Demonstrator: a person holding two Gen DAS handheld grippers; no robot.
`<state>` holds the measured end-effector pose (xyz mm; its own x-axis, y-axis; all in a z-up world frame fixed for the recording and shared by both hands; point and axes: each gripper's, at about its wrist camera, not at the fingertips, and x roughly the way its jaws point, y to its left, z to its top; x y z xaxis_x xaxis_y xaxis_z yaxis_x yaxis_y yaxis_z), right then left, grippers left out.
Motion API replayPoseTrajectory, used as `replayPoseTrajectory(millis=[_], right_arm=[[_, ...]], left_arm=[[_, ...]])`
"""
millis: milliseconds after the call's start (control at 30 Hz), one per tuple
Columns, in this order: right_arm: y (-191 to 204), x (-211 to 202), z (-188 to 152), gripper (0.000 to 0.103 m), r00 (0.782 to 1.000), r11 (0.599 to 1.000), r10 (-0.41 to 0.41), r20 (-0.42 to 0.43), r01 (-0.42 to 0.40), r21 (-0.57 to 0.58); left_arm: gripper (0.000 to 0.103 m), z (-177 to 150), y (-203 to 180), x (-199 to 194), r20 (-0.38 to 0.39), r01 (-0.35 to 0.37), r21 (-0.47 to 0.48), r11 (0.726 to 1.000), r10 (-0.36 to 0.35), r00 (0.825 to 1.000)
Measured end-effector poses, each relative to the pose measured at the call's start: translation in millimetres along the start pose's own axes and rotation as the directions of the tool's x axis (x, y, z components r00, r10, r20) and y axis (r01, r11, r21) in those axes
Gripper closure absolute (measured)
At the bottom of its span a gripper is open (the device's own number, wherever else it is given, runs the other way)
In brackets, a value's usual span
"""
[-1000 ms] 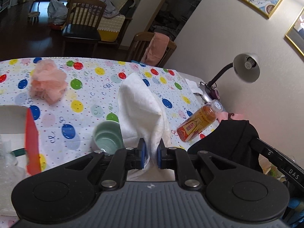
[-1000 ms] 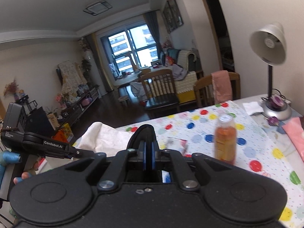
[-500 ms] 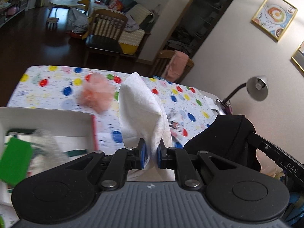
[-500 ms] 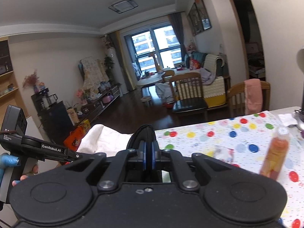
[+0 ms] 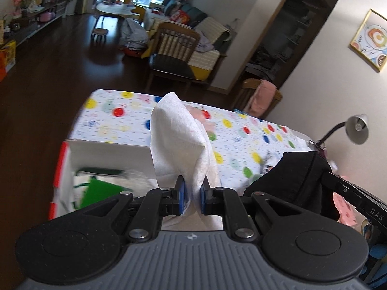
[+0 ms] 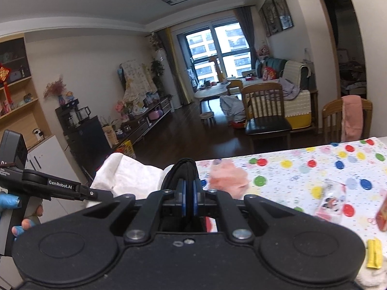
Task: Organize soft objects
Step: 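Carry the white cloth with the left gripper while the right gripper carries the black cloth to the box, then lower the white cloth into the box and open the left gripper while the right gripper releases the black cloth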
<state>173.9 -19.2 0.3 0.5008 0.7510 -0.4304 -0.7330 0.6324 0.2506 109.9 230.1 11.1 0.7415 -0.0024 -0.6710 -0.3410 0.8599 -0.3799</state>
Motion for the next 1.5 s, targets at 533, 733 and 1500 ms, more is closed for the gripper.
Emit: replayPoseTrajectory(millis=[533,733,1500], right_arm=[[63.7,89.8,-28.3,0.098,0.987,0.998,0.005,-0.158,-0.016,-0.068],[80.7,119.9,-41.4,0.098,0.980,0.995,-0.041,-0.197,0.022,-0.099],[100.8,179.1,-85.2,0.098,0.936,0.967,-0.172,-0.306,0.101,-0.234]], left_arm=[[0.091,-4.1,83.2,23.1,-0.065,-0.110,-0.024,0.994,0.109,0.992],[0.091,-8.0,85.7,47.4,-0.103,-0.114,0.023,0.993,0.115,0.988],[0.091,-23.2,82.1,120.6,-0.201,-0.133,0.076,0.988,0.146,0.969]])
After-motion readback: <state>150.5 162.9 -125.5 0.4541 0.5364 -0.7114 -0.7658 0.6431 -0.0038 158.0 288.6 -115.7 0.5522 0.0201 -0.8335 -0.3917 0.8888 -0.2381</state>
